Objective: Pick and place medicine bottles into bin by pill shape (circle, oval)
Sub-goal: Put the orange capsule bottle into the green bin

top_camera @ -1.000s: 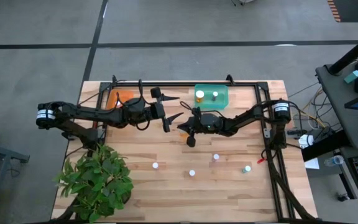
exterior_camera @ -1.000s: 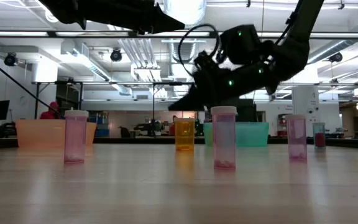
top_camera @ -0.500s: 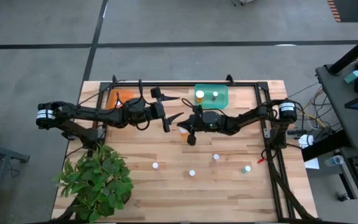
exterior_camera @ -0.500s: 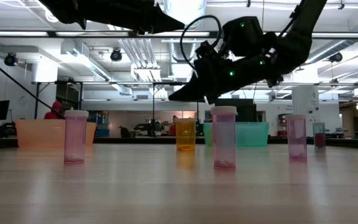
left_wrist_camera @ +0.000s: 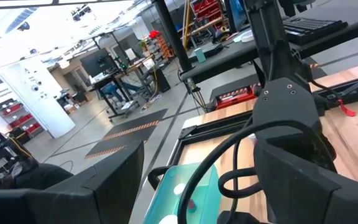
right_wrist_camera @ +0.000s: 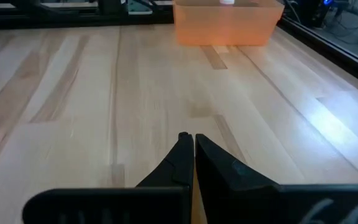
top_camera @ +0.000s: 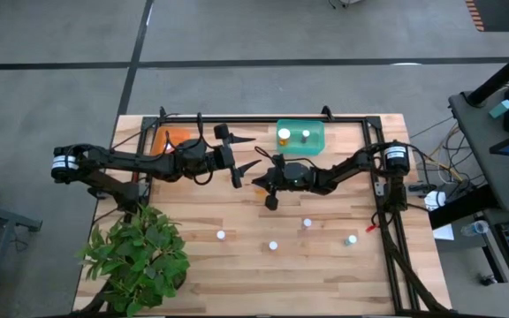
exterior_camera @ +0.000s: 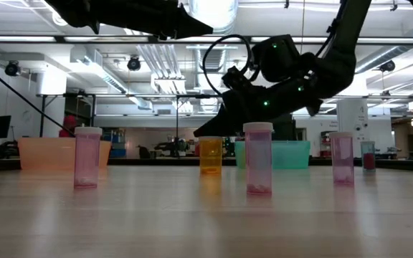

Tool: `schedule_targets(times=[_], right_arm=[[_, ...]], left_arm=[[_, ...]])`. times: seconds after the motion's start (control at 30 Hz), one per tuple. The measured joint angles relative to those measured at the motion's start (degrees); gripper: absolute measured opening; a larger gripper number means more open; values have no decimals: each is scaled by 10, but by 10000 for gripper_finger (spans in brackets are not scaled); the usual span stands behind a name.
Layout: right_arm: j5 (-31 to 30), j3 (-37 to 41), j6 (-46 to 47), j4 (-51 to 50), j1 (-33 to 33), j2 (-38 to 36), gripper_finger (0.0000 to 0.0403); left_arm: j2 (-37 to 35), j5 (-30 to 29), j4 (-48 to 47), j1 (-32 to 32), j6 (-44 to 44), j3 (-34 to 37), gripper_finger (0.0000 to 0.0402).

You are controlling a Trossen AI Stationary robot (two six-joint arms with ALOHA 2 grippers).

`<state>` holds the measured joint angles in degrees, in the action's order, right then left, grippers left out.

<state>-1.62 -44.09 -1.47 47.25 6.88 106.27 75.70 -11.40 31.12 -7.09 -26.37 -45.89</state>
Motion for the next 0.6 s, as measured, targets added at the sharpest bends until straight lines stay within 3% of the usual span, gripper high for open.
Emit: schedule_targets(times=[0.3, 0.6], right_arm=[[1, 4, -7, -39, 0, -76, 9], [1, 3, -53, -185, 0, -192, 26]], left_arm=[[0, 0, 0, 0, 0, 0, 281], [0, 0, 0, 0, 0, 0, 281]])
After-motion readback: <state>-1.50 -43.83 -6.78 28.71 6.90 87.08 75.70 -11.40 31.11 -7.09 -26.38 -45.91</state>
